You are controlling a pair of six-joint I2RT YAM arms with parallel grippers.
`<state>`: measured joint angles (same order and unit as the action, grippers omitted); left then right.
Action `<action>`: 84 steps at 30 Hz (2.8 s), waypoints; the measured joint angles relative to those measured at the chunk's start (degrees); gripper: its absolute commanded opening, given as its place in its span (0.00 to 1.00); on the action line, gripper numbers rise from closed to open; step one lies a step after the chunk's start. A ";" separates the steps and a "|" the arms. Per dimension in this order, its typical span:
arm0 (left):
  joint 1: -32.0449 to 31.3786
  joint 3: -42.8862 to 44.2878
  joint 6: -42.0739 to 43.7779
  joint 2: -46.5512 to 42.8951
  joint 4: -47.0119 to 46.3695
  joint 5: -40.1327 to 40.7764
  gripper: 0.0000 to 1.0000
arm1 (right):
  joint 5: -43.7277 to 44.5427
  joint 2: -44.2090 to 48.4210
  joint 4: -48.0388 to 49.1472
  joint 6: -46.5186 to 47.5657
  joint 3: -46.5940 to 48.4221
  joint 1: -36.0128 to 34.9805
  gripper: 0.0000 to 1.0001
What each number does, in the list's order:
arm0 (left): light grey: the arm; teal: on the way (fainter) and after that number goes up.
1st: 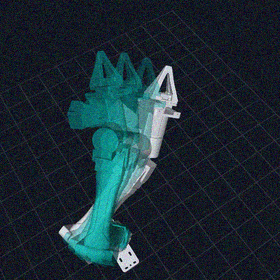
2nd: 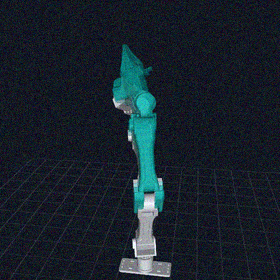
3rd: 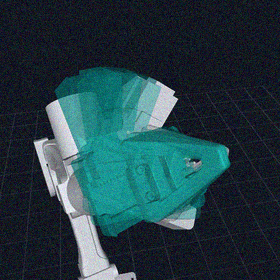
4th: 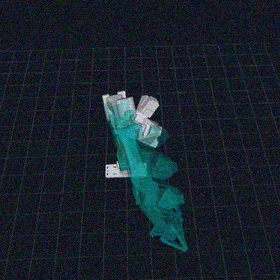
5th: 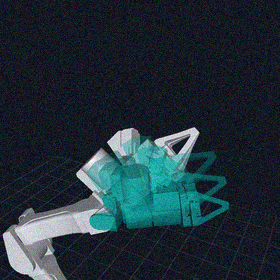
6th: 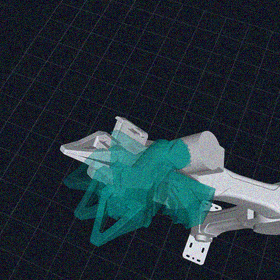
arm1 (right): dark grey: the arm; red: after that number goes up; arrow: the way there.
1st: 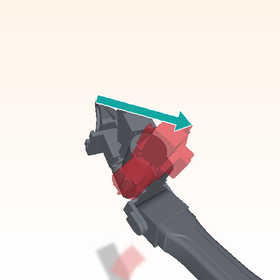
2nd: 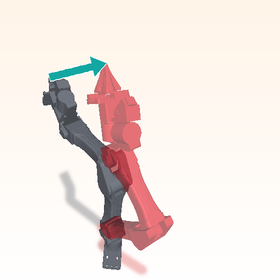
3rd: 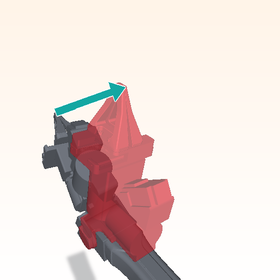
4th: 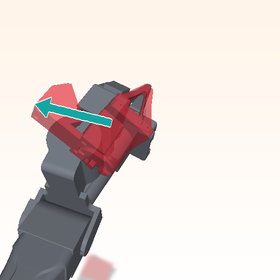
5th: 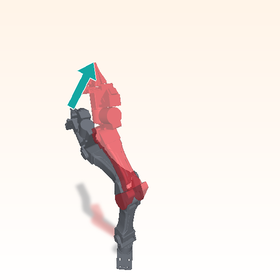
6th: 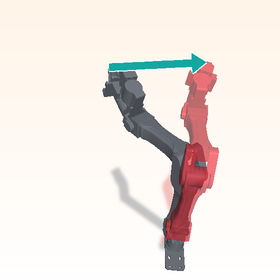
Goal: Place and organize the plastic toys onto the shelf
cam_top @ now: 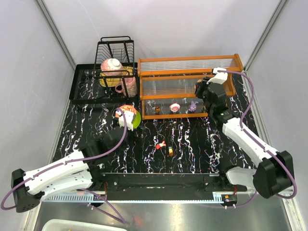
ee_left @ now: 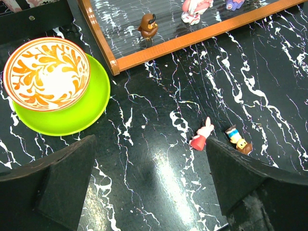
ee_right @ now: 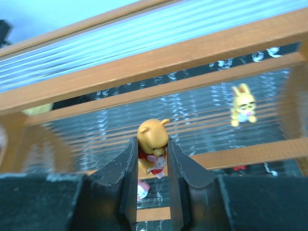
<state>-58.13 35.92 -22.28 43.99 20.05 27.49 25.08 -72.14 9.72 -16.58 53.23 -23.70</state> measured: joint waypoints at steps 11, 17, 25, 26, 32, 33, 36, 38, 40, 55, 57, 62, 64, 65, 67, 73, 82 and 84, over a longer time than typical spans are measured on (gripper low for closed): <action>0.00 0.00 0.00 -0.02 0.00 0.02 0.99 | -23.85 2.95 0.50 0.72 -1.20 2.99 0.00; 0.00 -0.15 0.00 -0.46 -0.02 0.04 0.99 | -22.56 2.49 0.44 1.40 -1.18 3.63 0.00; 0.00 -0.94 0.00 -0.52 -0.17 0.13 0.99 | -13.00 -2.75 -3.15 2.75 1.60 3.85 0.00; 0.00 -0.94 0.00 -0.52 -0.17 0.13 0.99 | -11.93 -3.30 -3.28 2.84 1.79 3.85 0.00; 0.00 -0.94 0.00 -0.52 -0.17 0.20 0.99 | -7.74 -5.73 -3.26 3.50 1.90 3.85 0.00; 0.00 -0.94 0.00 -0.52 -0.17 0.20 0.99 | -7.26 -6.21 -3.06 3.65 1.90 3.87 0.00; 0.00 -0.94 0.00 -0.52 -0.17 0.22 0.99 | -6.01 -7.56 -2.12 4.20 1.90 3.87 0.00; 0.00 -0.94 0.00 -0.52 -0.17 0.24 0.99 | -5.31 -8.24 -1.40 4.42 1.90 3.87 0.01; 0.00 -0.94 0.00 -0.52 -0.17 0.26 0.99 | -4.72 -8.83 -0.66 4.66 1.90 3.87 0.02; 0.00 -0.94 0.02 -0.50 -0.15 0.72 0.99 | -3.02 -12.28 5.03 5.35 1.88 3.89 0.03; 0.00 -0.94 0.02 -0.50 -0.13 0.85 0.99 | -3.02 -12.57 5.42 5.35 1.88 3.89 0.03; 0.00 -0.94 0.02 -0.50 -0.13 0.85 0.99 | -2.99 -13.27 5.49 5.29 1.88 3.89 0.03; 0.00 -0.94 0.02 -0.50 -0.13 0.85 0.99 | -2.97 -13.46 5.49 5.27 1.88 3.89 0.03; 0.00 -0.94 0.02 -0.50 -0.13 0.85 0.99 | -2.89 -13.55 5.51 5.27 1.88 3.89 0.04; 0.00 -0.94 0.02 -0.50 -0.13 0.85 0.99 | -2.49 -13.79 5.55 5.25 1.88 3.89 0.04; 0.00 -0.94 0.02 -0.50 -0.13 0.87 0.99 | -1.99 -14.25 6.60 5.22 1.84 3.89 0.16; 0.00 -0.94 0.04 -0.48 -0.13 0.87 0.99 | -1.99 -14.69 7.34 4.79 1.81 3.89 0.33; 0.00 -0.94 0.04 -0.48 -0.13 0.87 0.99 | -1.99 -14.69 7.43 4.72 1.77 3.89 0.37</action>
<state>-58.13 34.98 -22.24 43.51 19.92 28.36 23.09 -86.83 17.15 -11.86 55.00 -19.81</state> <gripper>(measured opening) 0.983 0.325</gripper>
